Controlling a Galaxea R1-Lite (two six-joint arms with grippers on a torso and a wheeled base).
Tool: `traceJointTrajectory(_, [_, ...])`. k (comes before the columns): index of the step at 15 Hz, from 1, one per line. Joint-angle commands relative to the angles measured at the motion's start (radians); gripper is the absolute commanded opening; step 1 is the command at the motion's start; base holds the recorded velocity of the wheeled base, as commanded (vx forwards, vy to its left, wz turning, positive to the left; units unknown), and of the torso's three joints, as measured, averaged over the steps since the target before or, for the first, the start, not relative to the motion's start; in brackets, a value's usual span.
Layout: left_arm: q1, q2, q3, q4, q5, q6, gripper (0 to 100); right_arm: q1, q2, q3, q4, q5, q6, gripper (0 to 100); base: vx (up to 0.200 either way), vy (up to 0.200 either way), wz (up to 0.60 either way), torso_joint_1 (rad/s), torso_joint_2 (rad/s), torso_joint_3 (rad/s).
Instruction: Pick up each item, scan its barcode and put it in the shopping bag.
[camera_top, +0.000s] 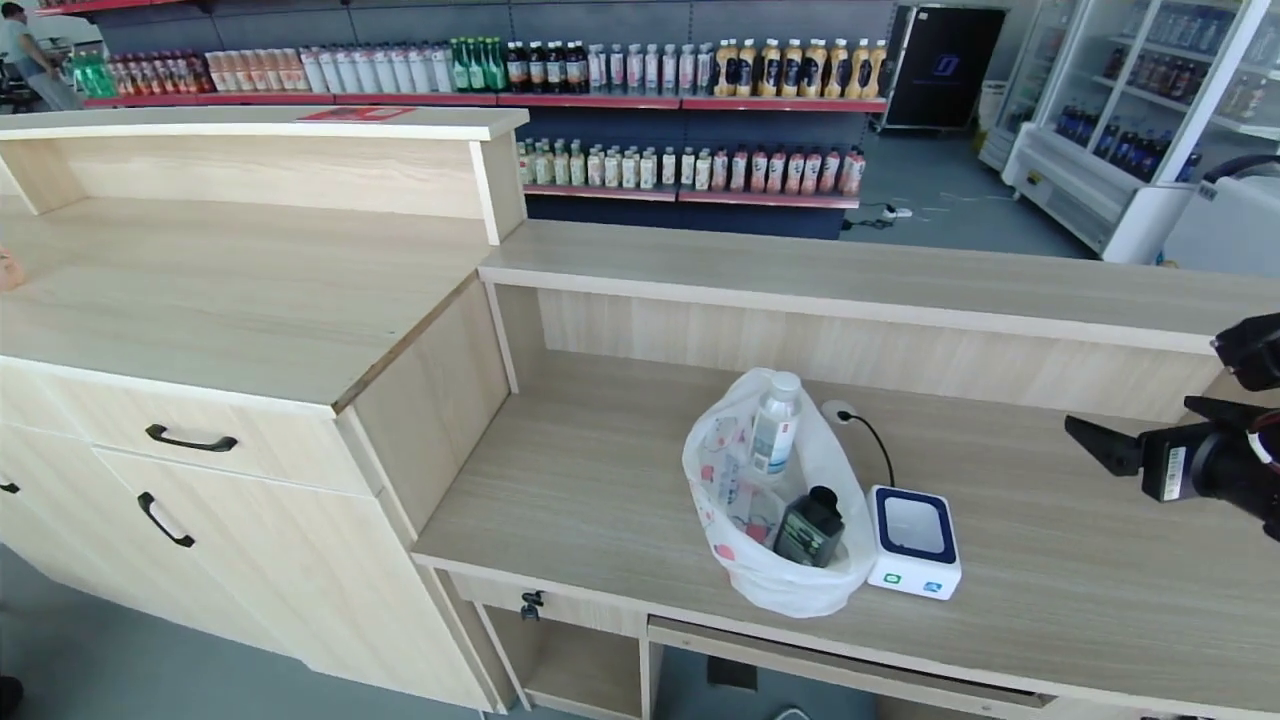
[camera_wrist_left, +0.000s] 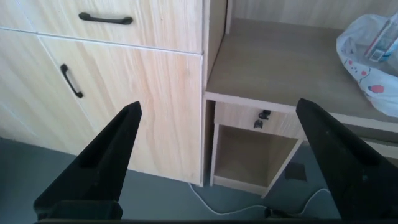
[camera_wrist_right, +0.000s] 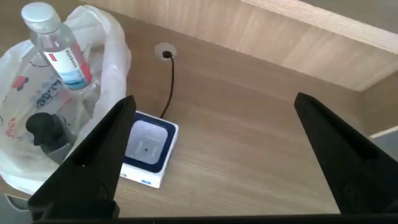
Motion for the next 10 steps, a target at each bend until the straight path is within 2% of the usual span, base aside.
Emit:
traceJointTrajectory(1, [0.001,0.002,0.0,0.0,-0.001,0.0,100,-0.017,-0.088,0.0,0.036,-0.026,0.022,100,0.0,0.0,-0.6,0.007,0.0,-0.002])
traceJointTrajectory(4, [0.001,0.002,0.0,0.0,0.001,0.0,100,-0.03,-0.185,0.013,0.125,-0.067,0.044,100,0.0,0.0,-0.6,0.004,0.0,0.002])
traceJointTrajectory(6, [0.001,0.002,0.0,0.0,0.001,0.0,100,-0.03,-0.249,0.053,0.109,-0.096,0.102,100,0.0,0.0,0.0,0.0,0.0,0.0])
traceJointTrajectory(7, [0.001,0.002,0.0,0.0,-0.001,0.0,100,-0.032,-0.315,0.119,0.106,-0.102,0.154,100,0.0,0.0,0.0,0.134,-0.26,-0.124])
traceJointTrajectory(9, [0.001,0.002,0.0,0.0,0.001,0.0,100,-0.027,-0.47,0.267,0.114,-0.099,0.154,100,0.0,0.0,0.0,0.061,-0.12,-0.051])
traceJointTrajectory(10, [0.001,0.002,0.0,0.0,-0.001,0.0,100,-0.003,-0.616,0.418,0.117,-0.098,0.154,100,0.0,0.0,0.0,0.0,0.0,0.0])
